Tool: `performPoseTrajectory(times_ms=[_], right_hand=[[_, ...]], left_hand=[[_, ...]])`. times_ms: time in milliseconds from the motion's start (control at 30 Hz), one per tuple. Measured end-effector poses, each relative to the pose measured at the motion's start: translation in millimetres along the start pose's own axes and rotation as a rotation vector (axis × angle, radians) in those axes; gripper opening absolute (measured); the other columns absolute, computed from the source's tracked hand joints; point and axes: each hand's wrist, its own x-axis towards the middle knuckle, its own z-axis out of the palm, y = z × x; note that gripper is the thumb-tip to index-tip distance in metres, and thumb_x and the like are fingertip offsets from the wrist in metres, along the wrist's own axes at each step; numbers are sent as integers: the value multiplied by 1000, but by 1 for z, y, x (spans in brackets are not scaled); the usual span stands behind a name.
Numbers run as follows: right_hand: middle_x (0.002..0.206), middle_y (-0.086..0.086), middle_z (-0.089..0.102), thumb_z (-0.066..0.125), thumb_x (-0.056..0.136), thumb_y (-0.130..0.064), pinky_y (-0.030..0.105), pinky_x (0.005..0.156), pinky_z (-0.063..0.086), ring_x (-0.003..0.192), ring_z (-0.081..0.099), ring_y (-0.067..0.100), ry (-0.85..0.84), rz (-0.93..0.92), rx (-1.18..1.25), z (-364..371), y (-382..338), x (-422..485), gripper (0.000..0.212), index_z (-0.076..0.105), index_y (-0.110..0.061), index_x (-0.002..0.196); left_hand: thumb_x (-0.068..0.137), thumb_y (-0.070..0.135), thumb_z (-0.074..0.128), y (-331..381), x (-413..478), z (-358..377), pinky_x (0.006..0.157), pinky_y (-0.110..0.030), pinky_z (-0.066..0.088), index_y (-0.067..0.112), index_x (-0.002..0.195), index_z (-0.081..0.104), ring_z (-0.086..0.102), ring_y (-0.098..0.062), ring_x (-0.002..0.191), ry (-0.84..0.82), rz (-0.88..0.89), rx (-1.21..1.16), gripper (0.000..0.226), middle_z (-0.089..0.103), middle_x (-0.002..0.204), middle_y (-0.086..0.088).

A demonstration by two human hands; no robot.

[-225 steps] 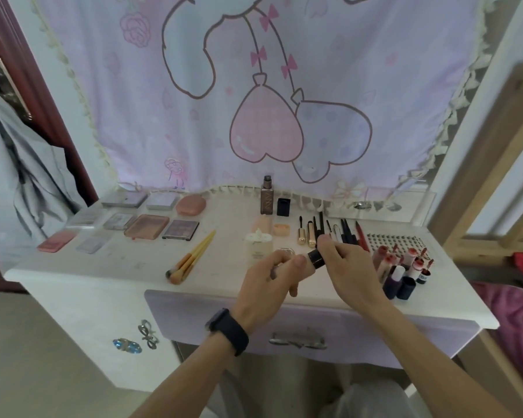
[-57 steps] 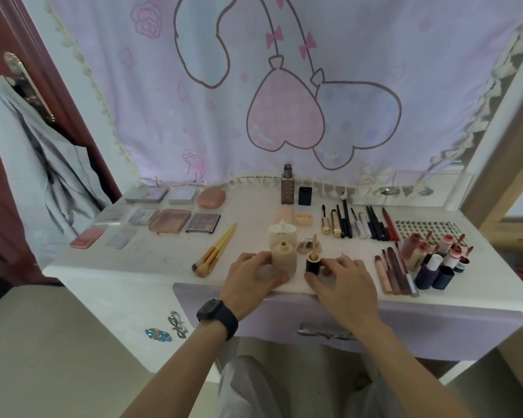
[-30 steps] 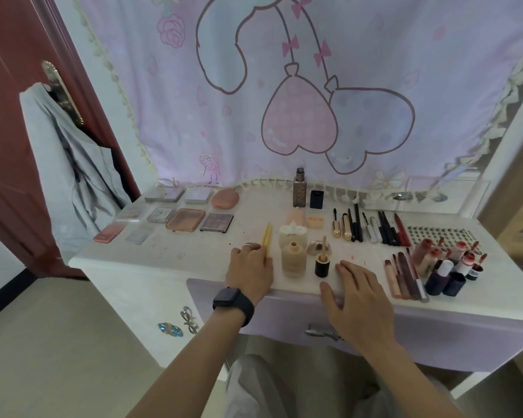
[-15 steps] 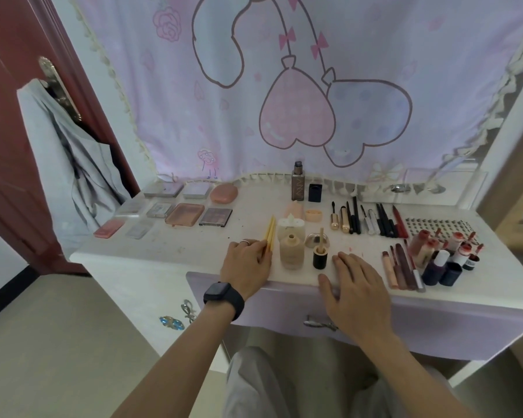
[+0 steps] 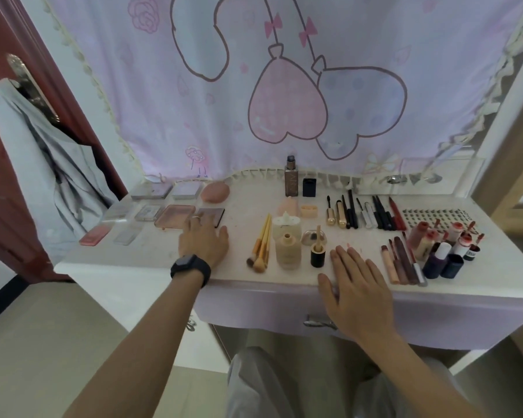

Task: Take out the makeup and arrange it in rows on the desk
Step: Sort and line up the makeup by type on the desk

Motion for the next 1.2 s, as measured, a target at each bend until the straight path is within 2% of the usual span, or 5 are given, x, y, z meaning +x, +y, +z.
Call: performPoseTrajectory(times_ms=[400,633,933,1067,1200], right_hand=[[147,10,53,36,101,-48,43,118,31,140,46,24,20,-2,6,1,1,-2,60,54,-8,142],[146,10,54,36,101,-49,43,117,32,139,47,24,51,-13,9,2,1,-2,61,55,-8,141],[148,7,52,31,100,-53,40,118,27,141,45,22,-36,10,56,-5,1,-2,65,54,-10,142],[152,-3,46,45,101,-50,29,116,24,142,38,10,-77,111,475,-35,-2,3,57,47,-17,147],[120,-14,65,48,91,-55,31,99,49,109,58,-4,60,275,953,-91,-13,28,47,61,-25,125]], left_hand=[[92,46,54,-6,3,7,91,-43,40,22,100,57,46,-38,119,32,-48,-48,26,63,117,-13],[89,35,58,-4,-2,4,85,-37,36,22,117,52,48,-39,112,-12,-170,-190,31,58,119,-16],[75,29,81,14,-25,-41,95,-39,51,17,121,57,64,-18,108,2,-230,-953,54,68,105,2],[76,21,81,40,-36,-75,89,-30,52,19,120,58,68,-13,102,-26,-79,-1151,49,71,106,-8],[74,18,84,70,-44,-98,94,-30,51,26,117,60,67,-12,105,-122,132,-1066,50,73,109,5]])
